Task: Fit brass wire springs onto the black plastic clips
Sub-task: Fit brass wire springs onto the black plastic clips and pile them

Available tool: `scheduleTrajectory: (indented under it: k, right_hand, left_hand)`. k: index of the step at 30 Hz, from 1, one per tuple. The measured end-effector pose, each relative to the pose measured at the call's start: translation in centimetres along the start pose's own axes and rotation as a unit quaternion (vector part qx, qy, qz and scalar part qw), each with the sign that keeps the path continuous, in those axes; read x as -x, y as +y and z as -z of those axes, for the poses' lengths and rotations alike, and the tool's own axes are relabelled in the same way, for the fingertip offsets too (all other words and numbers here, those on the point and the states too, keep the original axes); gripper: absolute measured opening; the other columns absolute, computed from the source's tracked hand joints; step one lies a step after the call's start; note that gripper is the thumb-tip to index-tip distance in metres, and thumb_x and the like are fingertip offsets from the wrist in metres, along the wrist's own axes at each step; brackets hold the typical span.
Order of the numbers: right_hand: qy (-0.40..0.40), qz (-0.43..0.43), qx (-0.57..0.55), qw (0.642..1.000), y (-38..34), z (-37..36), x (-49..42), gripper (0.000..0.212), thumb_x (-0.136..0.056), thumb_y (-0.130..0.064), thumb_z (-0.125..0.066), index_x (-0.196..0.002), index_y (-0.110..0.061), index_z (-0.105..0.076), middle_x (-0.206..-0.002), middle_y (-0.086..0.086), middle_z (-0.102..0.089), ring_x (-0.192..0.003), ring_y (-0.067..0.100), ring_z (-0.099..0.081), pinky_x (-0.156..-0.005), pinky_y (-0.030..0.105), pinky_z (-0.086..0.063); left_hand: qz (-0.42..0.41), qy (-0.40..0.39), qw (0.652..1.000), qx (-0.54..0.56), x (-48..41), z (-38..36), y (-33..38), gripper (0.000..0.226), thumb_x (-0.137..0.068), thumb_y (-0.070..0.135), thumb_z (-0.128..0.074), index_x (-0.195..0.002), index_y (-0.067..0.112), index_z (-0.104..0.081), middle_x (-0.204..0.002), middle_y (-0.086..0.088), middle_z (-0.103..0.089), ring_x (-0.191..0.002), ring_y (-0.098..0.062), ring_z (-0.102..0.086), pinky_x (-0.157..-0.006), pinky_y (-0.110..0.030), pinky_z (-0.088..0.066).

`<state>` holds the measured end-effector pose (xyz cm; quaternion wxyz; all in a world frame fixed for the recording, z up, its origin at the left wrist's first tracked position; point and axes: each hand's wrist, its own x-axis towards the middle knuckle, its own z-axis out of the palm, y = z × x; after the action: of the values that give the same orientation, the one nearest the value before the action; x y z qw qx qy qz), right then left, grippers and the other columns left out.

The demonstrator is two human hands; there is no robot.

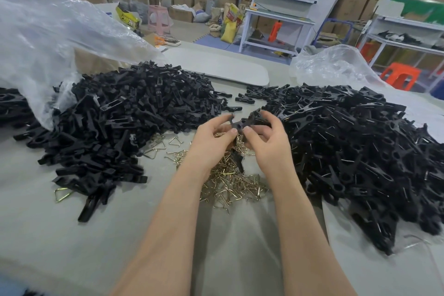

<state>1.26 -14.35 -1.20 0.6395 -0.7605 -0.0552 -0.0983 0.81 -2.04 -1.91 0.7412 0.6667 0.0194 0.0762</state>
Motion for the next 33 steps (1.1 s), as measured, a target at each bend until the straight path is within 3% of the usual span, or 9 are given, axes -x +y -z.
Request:
scheduleTrajectory:
  k: [3,6,15,21,26,30,33]
  right_hand:
    - [-0.009,0.02,-0.004,1.0,-0.3,0.15,0.02,0.016,-0.088,-0.011,-0.064,-0.102,-0.019,-0.06,-0.096,0.003,-0.07,-0.093,0.015,-0.066,-0.088,0.032,-0.053]
    - [-0.026,0.044,0.016,0.999,-0.25,-0.17,0.03,0.019,-0.088,-0.009,-0.064,-0.09,-0.028,-0.063,-0.09,-0.004,-0.069,-0.09,0.01,-0.066,-0.083,0.023,-0.052]
    - [-0.002,0.043,-0.029,0.999,-0.2,-0.25,0.04,0.024,-0.089,-0.007,-0.062,-0.085,-0.03,-0.065,-0.088,-0.007,-0.071,-0.085,0.004,-0.068,-0.078,0.018,-0.053]
    - [0.0,0.026,-0.031,0.999,-0.29,-0.25,-0.08,0.02,-0.089,-0.006,-0.062,-0.087,-0.026,-0.067,-0.092,0.002,-0.072,-0.091,0.014,-0.068,-0.085,0.026,-0.053]
    - [0.025,0.016,-0.034,0.999,-0.21,-0.02,-0.13,0.018,-0.089,-0.008,-0.063,-0.089,-0.026,-0.067,-0.093,0.002,-0.072,-0.09,0.011,-0.067,-0.083,0.023,-0.052]
    - [-0.001,0.02,-0.025,0.999,-0.37,-0.02,0.11,0.021,-0.088,-0.007,-0.063,-0.085,-0.028,-0.068,-0.088,-0.002,-0.073,-0.086,0.009,-0.068,-0.083,0.024,-0.053]
    - [-0.01,0.024,-0.035,0.999,-0.54,0.09,0.2,0.023,-0.088,-0.007,-0.063,-0.084,-0.029,-0.069,-0.084,-0.006,-0.073,-0.085,0.007,-0.068,-0.083,0.024,-0.053]
  left_hand:
    - [-0.007,0.03,0.999,-0.02,-0.07,0.15,0.02,0.026,-0.089,0.012,-0.064,-0.102,0.034,-0.059,-0.092,0.01,-0.063,-0.094,-0.012,-0.062,-0.097,-0.041,-0.05]
    - [-0.009,0.029,0.999,-0.035,-0.02,0.13,0.19,0.024,-0.089,0.011,-0.064,-0.112,0.019,-0.061,-0.099,0.003,-0.066,-0.098,-0.016,-0.063,-0.095,-0.04,-0.051]
    - [-0.008,0.013,1.0,-0.005,-0.07,0.22,0.3,0.02,-0.088,0.011,-0.065,-0.097,0.029,-0.063,-0.097,0.002,-0.067,-0.093,-0.013,-0.065,-0.093,-0.037,-0.053]
    - [-0.013,0.009,1.0,0.0,-0.08,0.24,0.19,0.021,-0.087,0.012,-0.066,-0.094,0.031,-0.063,-0.094,0.004,-0.068,-0.094,-0.015,-0.065,-0.093,-0.038,-0.053]
    - [-0.019,0.009,1.0,-0.003,-0.11,0.27,0.08,0.021,-0.087,0.014,-0.067,-0.091,0.034,-0.063,-0.093,0.008,-0.068,-0.095,-0.013,-0.066,-0.092,-0.037,-0.053]
    - [-0.018,0.004,1.0,-0.01,0.06,0.31,0.16,0.02,-0.087,0.014,-0.067,-0.093,0.032,-0.065,-0.094,0.004,-0.069,-0.097,-0.016,-0.065,-0.093,-0.038,-0.052]
    - [-0.014,-0.003,1.0,0.004,0.17,0.37,0.31,0.021,-0.087,0.011,-0.066,-0.093,0.03,-0.065,-0.091,0.003,-0.069,-0.092,-0.014,-0.066,-0.086,-0.031,-0.055]
